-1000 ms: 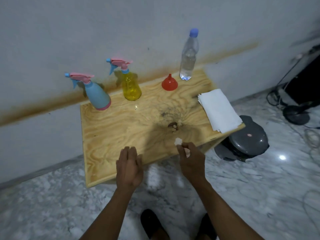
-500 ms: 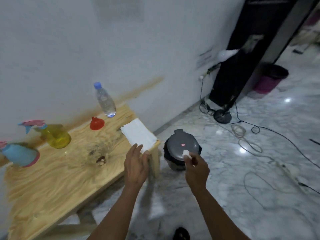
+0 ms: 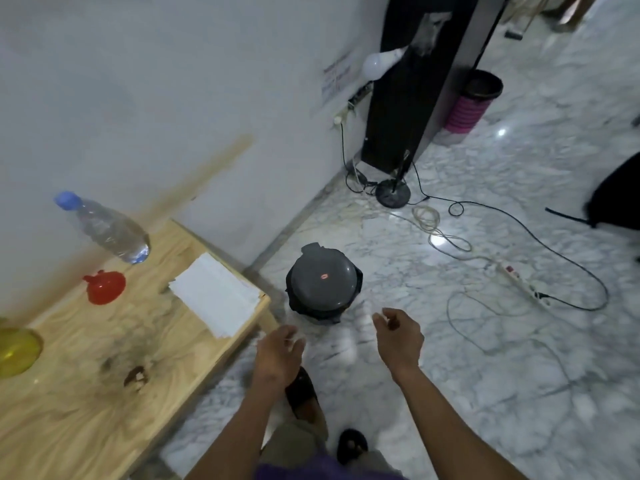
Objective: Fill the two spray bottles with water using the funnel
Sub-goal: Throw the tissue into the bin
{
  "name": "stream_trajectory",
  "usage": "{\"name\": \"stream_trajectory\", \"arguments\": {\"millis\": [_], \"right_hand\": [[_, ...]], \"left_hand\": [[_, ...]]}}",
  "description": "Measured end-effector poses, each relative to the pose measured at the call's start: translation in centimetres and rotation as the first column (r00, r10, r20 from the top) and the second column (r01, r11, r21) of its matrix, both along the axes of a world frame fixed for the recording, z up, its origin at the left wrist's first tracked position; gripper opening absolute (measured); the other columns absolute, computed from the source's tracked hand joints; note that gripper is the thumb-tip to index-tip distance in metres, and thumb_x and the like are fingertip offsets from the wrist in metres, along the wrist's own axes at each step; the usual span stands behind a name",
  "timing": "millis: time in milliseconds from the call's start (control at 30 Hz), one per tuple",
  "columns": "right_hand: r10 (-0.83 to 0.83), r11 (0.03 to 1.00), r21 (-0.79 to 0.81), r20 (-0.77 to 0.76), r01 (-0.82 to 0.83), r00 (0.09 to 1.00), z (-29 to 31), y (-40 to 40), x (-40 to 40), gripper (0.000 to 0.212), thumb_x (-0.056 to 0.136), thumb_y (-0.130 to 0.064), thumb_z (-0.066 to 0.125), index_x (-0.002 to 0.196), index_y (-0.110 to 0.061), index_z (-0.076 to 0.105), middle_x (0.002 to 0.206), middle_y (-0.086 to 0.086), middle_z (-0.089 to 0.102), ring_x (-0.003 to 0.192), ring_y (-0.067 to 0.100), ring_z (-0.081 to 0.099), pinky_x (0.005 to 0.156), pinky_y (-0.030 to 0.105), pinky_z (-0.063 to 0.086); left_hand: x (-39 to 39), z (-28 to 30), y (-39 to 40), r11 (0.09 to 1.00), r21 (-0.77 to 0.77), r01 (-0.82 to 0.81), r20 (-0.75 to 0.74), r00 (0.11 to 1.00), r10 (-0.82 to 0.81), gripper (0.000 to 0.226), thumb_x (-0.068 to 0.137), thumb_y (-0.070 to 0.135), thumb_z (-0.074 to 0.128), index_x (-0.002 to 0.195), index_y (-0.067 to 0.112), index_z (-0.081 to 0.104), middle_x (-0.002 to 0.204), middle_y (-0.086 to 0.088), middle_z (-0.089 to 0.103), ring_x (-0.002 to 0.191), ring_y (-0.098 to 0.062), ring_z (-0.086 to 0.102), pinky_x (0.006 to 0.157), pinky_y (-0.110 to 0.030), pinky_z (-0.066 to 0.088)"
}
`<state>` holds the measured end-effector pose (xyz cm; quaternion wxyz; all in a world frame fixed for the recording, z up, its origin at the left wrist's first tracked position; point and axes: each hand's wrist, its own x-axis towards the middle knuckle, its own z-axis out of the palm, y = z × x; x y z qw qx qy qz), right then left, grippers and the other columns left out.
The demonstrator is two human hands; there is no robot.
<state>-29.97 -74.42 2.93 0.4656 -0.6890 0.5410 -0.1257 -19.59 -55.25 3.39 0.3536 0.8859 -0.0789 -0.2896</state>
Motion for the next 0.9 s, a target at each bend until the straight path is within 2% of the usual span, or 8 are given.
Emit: {"name": "stream_trajectory", "arguments": {"millis": [67, 167, 267, 400, 467, 567, 800, 900], "right_hand": [[-0.036, 0.999, 0.040, -0.009, 0.036, 0.999, -0.1, -0.4, 1.8, 0.022, 0.089, -0.025, 0.073, 0.105, -0.011, 0.071, 0.086, 0.002, 0.065, 0.078, 0.016, 0.061, 0.079, 0.027, 0.048], [-0.113, 0.990, 0.088, 0.022, 0.111, 0.993, 0.4, -0.9, 3.6, 0.015, 0.088, -0.021, 0.073, 0.100, -0.012, 0.070, 0.082, 0.000, 0.063, 0.070, 0.011, 0.058, 0.076, 0.025, 0.045], [-0.125, 0.989, 0.076, -0.004, 0.125, 0.992, 0.7, -1.0, 5.5, 0.012, 0.087, -0.021, 0.074, 0.097, -0.014, 0.070, 0.083, 0.000, 0.065, 0.076, 0.017, 0.061, 0.078, 0.027, 0.048], [-0.122, 0.991, 0.057, -0.040, 0.124, 0.992, 0.6, -1.7, 7.1, 0.009, 0.087, -0.022, 0.075, 0.092, -0.017, 0.068, 0.083, 0.000, 0.065, 0.075, 0.016, 0.061, 0.076, 0.025, 0.045], [-0.120, 0.990, 0.062, -0.053, 0.123, 0.991, 0.2, -2.2, 7.8, 0.011, 0.086, -0.021, 0.075, 0.093, -0.015, 0.069, 0.082, 0.001, 0.066, 0.076, 0.019, 0.063, 0.078, 0.027, 0.049], [-0.135, 0.986, 0.088, -0.072, 0.141, 0.988, -0.3, -2.8, 8.7, 0.012, 0.086, -0.019, 0.075, 0.096, -0.014, 0.070, 0.082, 0.003, 0.067, 0.077, 0.021, 0.064, 0.081, 0.028, 0.051], [-0.145, 0.977, 0.151, -0.062, 0.153, 0.987, -1.4, -4.1, 11.1, 0.015, 0.087, -0.019, 0.075, 0.100, -0.010, 0.071, 0.080, 0.002, 0.063, 0.072, 0.016, 0.060, 0.078, 0.024, 0.046], [-0.151, 0.973, 0.164, -0.067, 0.161, 0.986, -1.9, -4.6, 11.6, 0.016, 0.087, -0.019, 0.075, 0.100, -0.010, 0.071, 0.081, 0.002, 0.065, 0.075, 0.017, 0.061, 0.079, 0.024, 0.046]], "left_hand": [[2.2, -0.5, -0.6, 0.999, 0.018, 0.032, -0.022, 0.999, -0.032, 0.032, 0.094, 0.021, 0.064, 0.124, 0.009, 0.064, 0.117, -0.006, 0.068, 0.094, -0.015, 0.061, 0.083, -0.025, 0.046], [4.0, -0.1, -1.8, 0.999, -0.022, 0.040, -0.021, 0.999, -0.040, 0.029, 0.093, 0.018, 0.064, 0.121, 0.010, 0.064, 0.113, -0.007, 0.069, 0.094, -0.018, 0.063, 0.079, -0.027, 0.046], [6.5, 0.0, -2.8, 0.999, -0.032, 0.032, -0.006, 0.999, -0.032, 0.031, 0.091, 0.018, 0.066, 0.121, 0.011, 0.066, 0.113, -0.006, 0.069, 0.092, -0.014, 0.060, 0.080, -0.023, 0.043], [8.9, 0.2, -4.0, 0.998, -0.065, -0.001, -0.022, 1.000, -0.001, 0.029, 0.090, 0.022, 0.069, 0.117, 0.011, 0.068, 0.108, -0.007, 0.072, 0.097, -0.022, 0.067, 0.088, -0.032, 0.052], [9.6, 0.3, -4.3, 0.997, -0.070, -0.015, -0.033, 0.999, 0.013, 0.025, 0.089, 0.021, 0.069, 0.112, 0.011, 0.070, 0.105, -0.007, 0.072, 0.098, -0.025, 0.067, 0.087, -0.034, 0.052], [10.3, 0.2, -4.2, 0.998, -0.056, -0.031, -0.020, 0.999, 0.030, 0.024, 0.088, 0.026, 0.069, 0.110, 0.016, 0.070, 0.104, -0.002, 0.074, 0.097, -0.022, 0.068, 0.087, -0.032, 0.052], [12.1, 0.7, -4.6, 0.999, -0.024, -0.042, -0.003, 0.999, 0.042, 0.030, 0.092, 0.024, 0.067, 0.119, 0.012, 0.068, 0.111, -0.004, 0.072, 0.090, -0.013, 0.063, 0.080, -0.020, 0.040], [13.0, 0.6, -5.1, 0.999, 0.012, -0.038, 0.006, 0.999, 0.037, 0.032, 0.091, 0.024, 0.070, 0.120, 0.010, 0.069, 0.103, -0.005, 0.073, 0.083, -0.010, 0.058, 0.077, -0.019, 0.039]]}}
